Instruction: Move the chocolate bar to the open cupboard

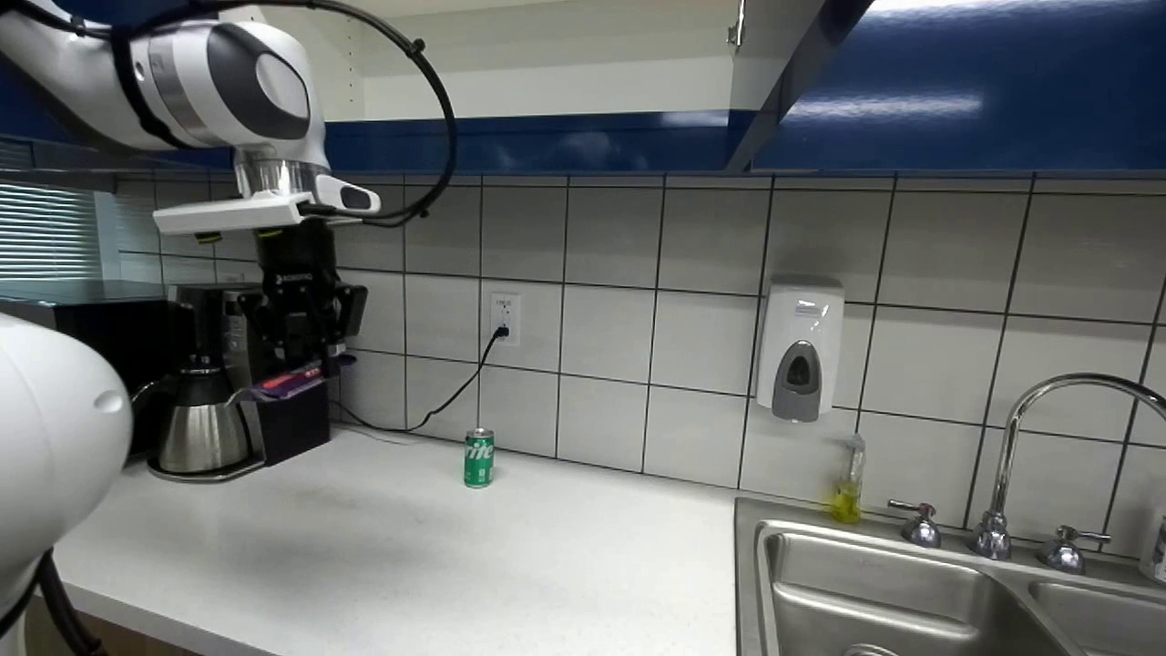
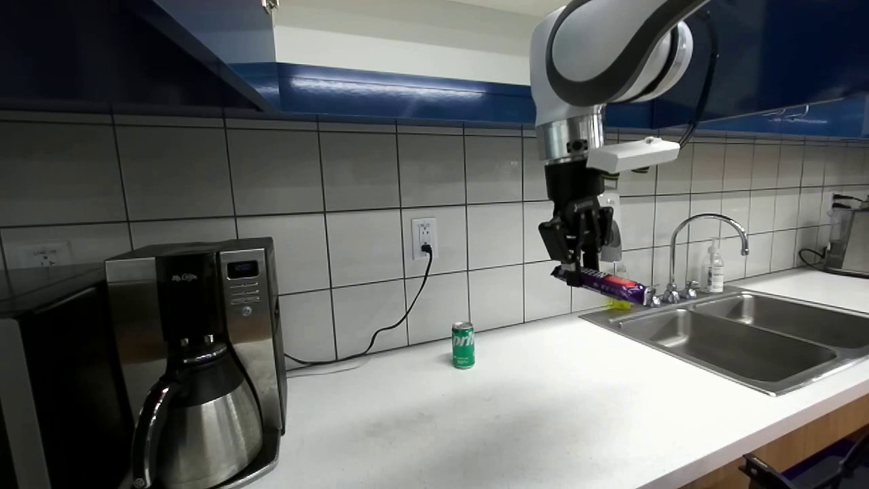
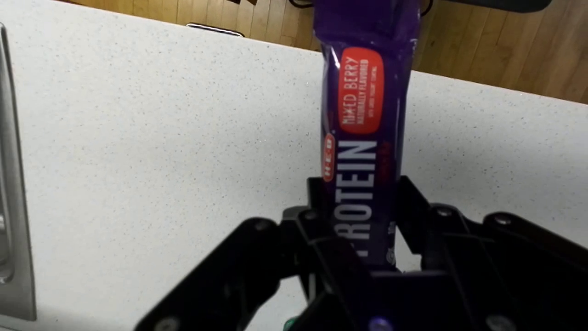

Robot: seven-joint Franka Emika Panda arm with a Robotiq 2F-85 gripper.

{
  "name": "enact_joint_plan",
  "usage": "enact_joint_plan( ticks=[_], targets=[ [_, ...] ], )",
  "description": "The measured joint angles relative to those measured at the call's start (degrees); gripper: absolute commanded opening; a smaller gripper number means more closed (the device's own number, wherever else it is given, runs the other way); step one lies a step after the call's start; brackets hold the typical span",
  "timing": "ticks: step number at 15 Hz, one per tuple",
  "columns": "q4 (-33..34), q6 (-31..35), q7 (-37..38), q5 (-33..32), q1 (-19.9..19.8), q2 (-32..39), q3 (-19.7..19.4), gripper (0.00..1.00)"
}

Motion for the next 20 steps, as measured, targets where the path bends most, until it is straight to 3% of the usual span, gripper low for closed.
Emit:
enact_joint_plan(
  ticks=[6, 20],
  targets=[
    [7.8, -9.4, 1.0, 0.0, 0.0, -4.5, 0.4, 0.16],
    [29.0, -21.4, 6.8, 0.0, -0.4, -4.6, 2.8, 0.16]
  ],
)
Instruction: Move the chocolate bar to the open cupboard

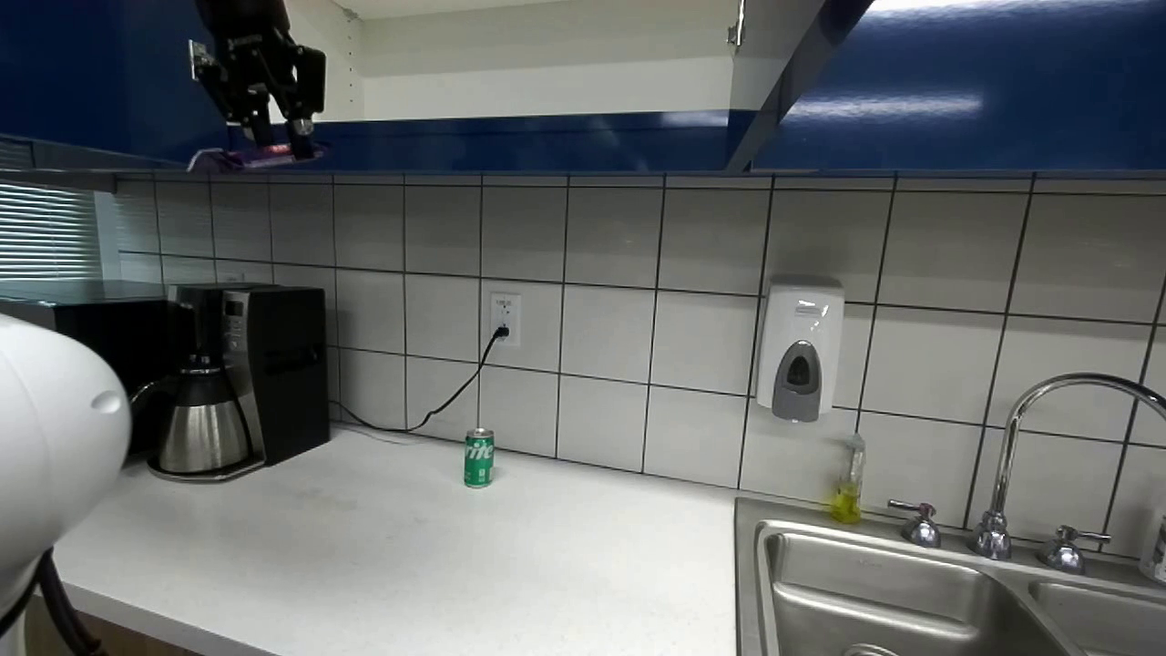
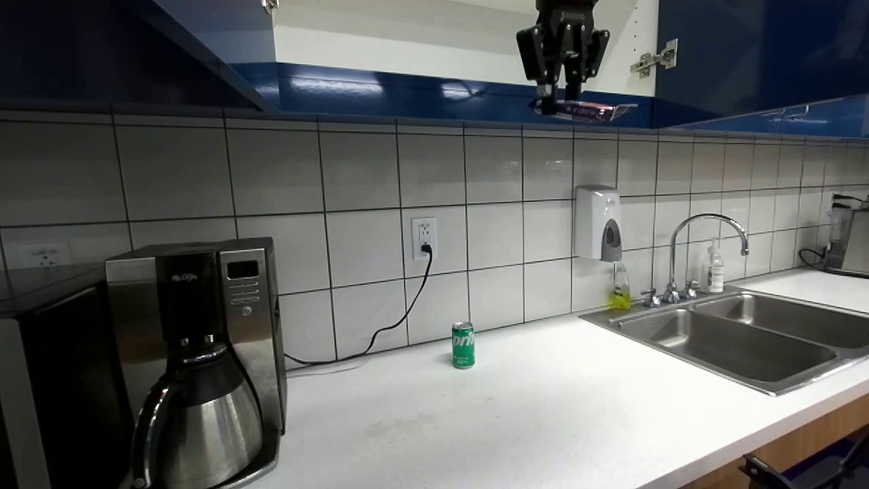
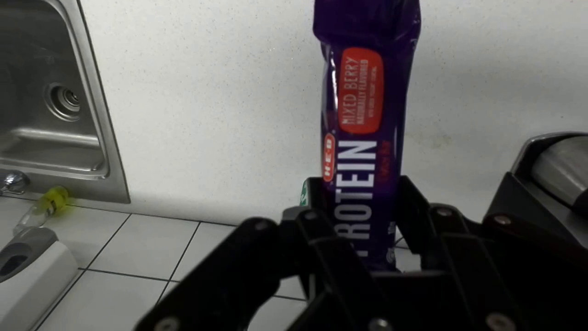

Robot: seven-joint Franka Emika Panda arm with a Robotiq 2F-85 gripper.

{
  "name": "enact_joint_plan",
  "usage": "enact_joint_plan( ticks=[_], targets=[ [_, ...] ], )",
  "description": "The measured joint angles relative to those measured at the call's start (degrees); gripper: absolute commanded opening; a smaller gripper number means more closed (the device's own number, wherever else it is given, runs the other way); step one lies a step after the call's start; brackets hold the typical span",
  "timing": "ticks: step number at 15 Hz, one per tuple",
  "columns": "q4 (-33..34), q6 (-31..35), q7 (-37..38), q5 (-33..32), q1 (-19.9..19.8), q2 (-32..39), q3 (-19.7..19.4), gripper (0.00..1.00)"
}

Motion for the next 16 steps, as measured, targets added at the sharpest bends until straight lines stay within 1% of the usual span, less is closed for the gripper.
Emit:
enact_joint_plan(
  ticks=[4, 7, 12, 16],
  targets=[
    [6.4, -2.5, 2.1, 0.0, -0.9, 0.8, 0.4, 0.16],
    [10.7, -3.1, 3.7, -0.1, -2.0, 2.5, 1.2, 0.16],
    [16.8, -2.7, 6.2, -0.4, -2.9, 7.2, 2.6, 0.16],
    [20.7, -0.7, 8.0, -0.8, -2.9, 10.8, 3.3, 0.16]
  ],
)
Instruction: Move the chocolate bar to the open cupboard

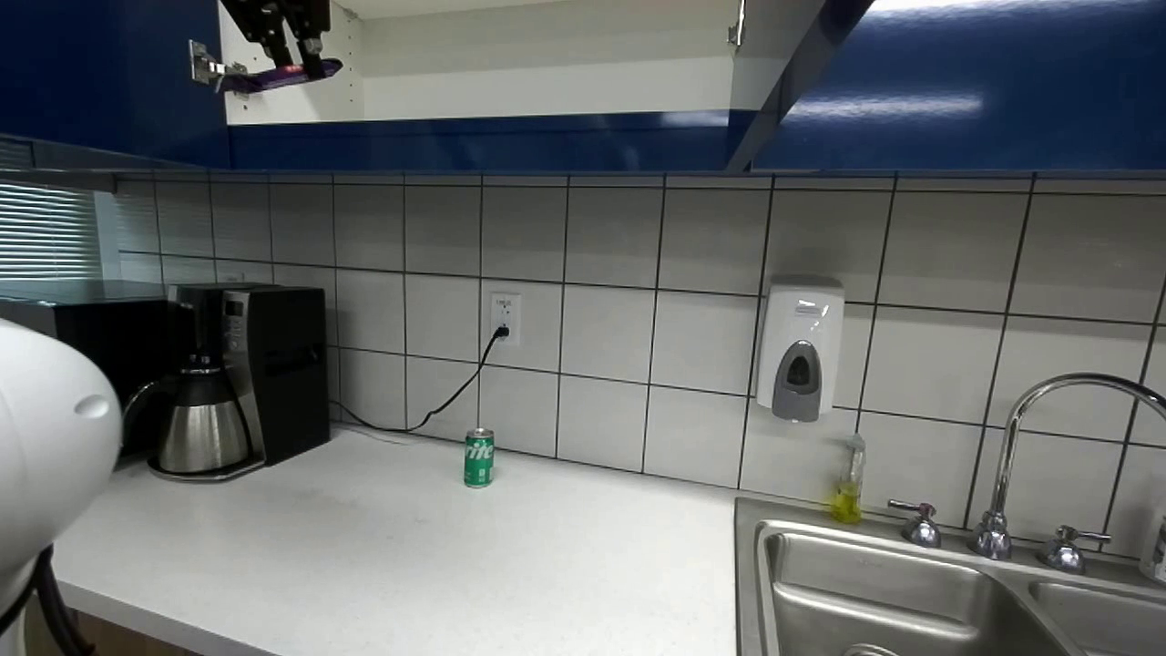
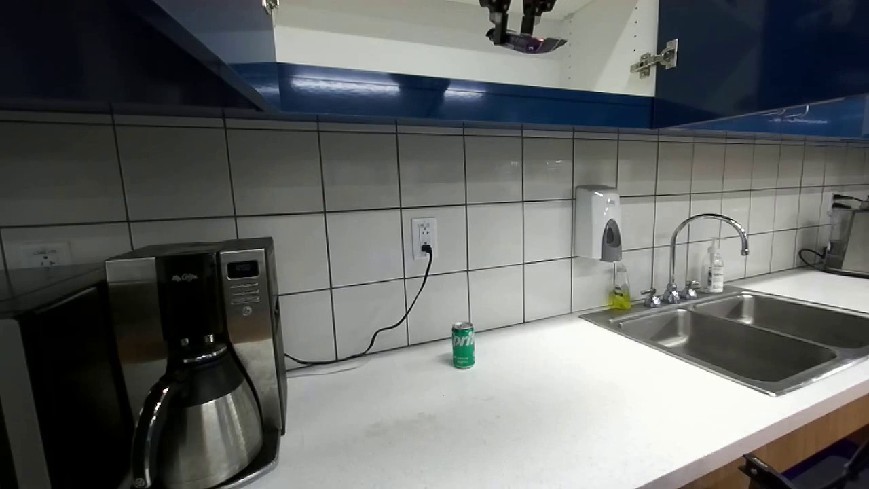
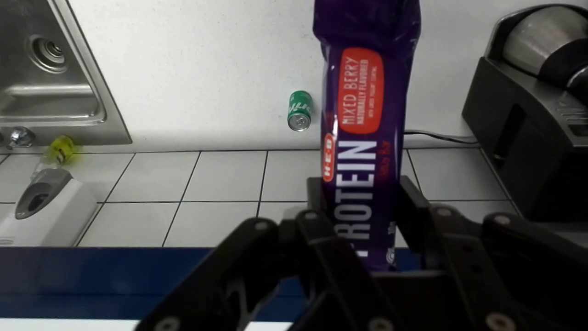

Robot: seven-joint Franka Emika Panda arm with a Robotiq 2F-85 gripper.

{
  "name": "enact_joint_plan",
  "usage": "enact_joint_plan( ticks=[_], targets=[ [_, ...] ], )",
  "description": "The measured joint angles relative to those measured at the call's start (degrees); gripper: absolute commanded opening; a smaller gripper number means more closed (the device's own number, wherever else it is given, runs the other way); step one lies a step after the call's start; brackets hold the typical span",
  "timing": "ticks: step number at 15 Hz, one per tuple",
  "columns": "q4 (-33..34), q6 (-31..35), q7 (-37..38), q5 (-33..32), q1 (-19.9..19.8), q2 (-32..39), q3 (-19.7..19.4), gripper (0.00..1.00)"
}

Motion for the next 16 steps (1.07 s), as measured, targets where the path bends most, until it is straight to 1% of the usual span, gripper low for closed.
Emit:
enact_joint_plan(
  ticks=[6, 16],
  targets=[
    [4.8, 2.8, 1.7, -1.0, 0.0, 4.2, 0.1, 0.16],
    [12.1, 5.6, 5.5, -5.3, 0.0, 11.0, 0.2, 0.16]
  ],
)
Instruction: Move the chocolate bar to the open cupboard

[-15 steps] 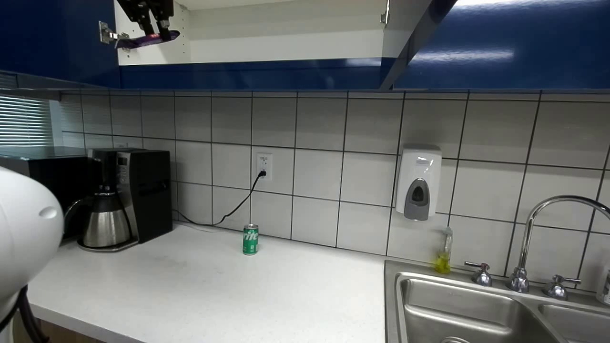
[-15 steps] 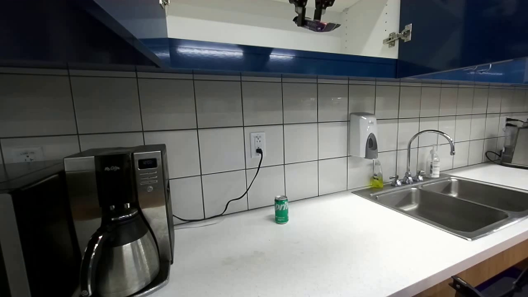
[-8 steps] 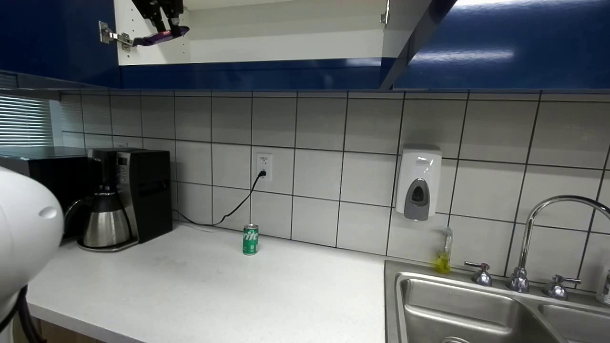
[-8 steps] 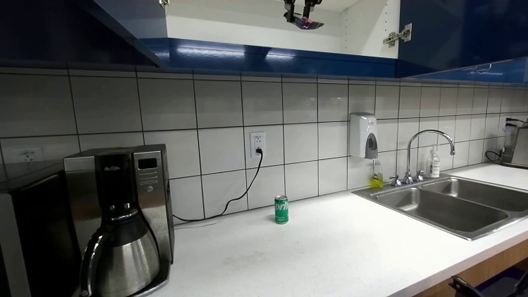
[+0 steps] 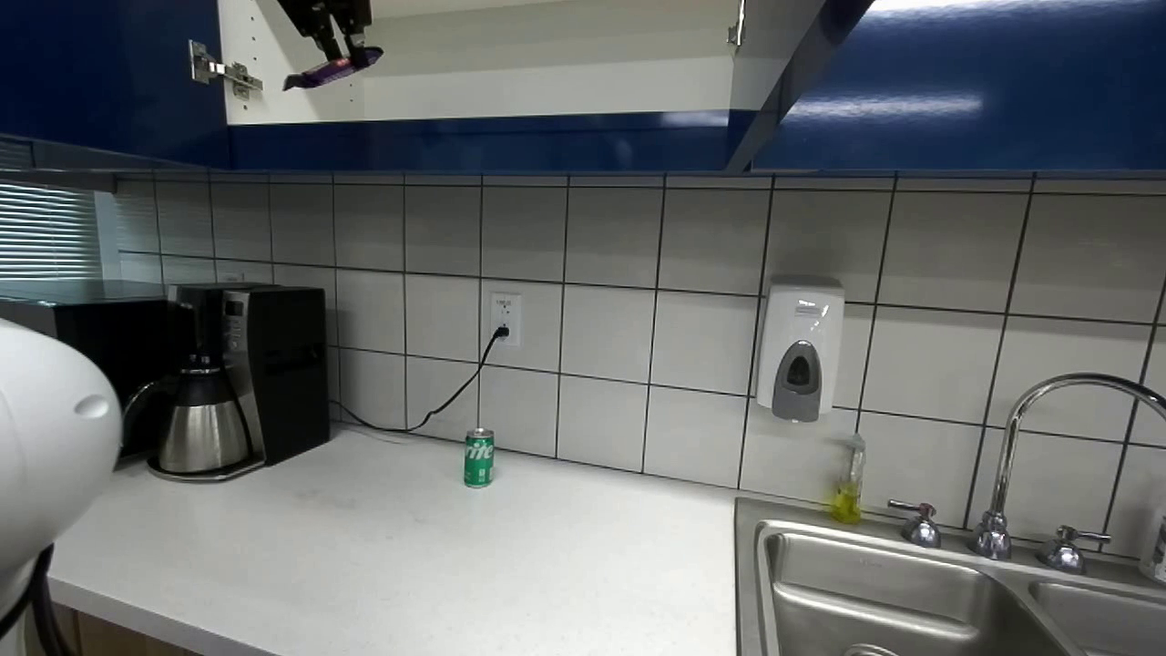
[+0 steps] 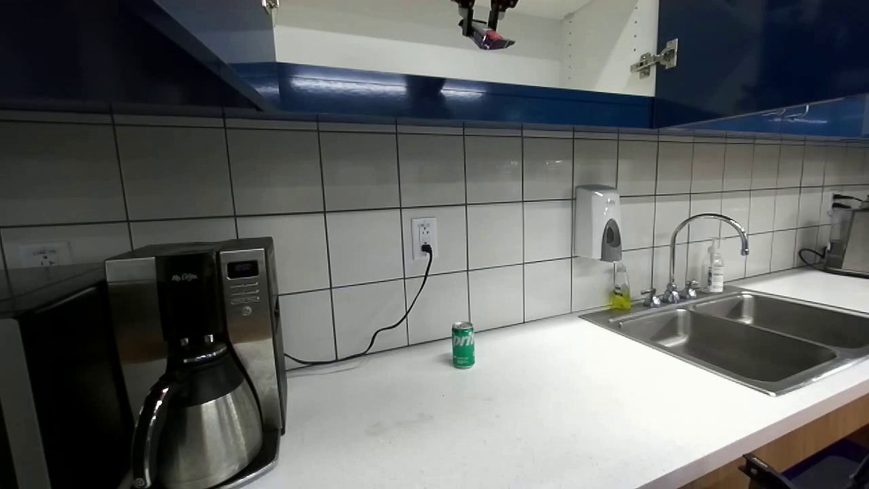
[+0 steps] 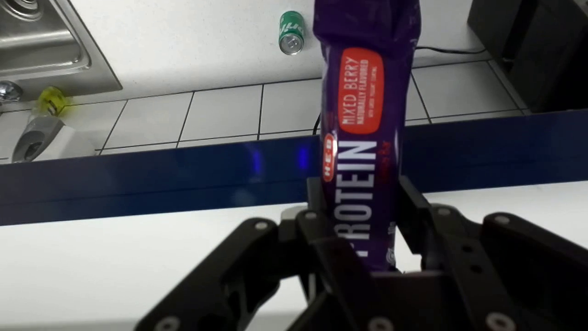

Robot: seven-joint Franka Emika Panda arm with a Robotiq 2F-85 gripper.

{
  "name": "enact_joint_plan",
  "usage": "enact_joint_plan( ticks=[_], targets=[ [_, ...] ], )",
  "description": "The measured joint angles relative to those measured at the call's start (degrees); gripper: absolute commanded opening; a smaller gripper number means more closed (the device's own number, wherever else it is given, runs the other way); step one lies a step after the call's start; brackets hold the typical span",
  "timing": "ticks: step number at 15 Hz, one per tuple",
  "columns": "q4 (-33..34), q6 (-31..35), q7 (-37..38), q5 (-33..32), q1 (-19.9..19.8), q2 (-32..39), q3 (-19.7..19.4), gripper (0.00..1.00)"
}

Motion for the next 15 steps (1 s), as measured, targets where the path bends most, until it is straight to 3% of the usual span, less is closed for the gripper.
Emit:
enact_joint_plan(
  ticks=[15],
  targets=[
    [8.3, 3.3, 4.1, -1.3, 0.1, 9.2, 0.0, 0.16]
  ],
)
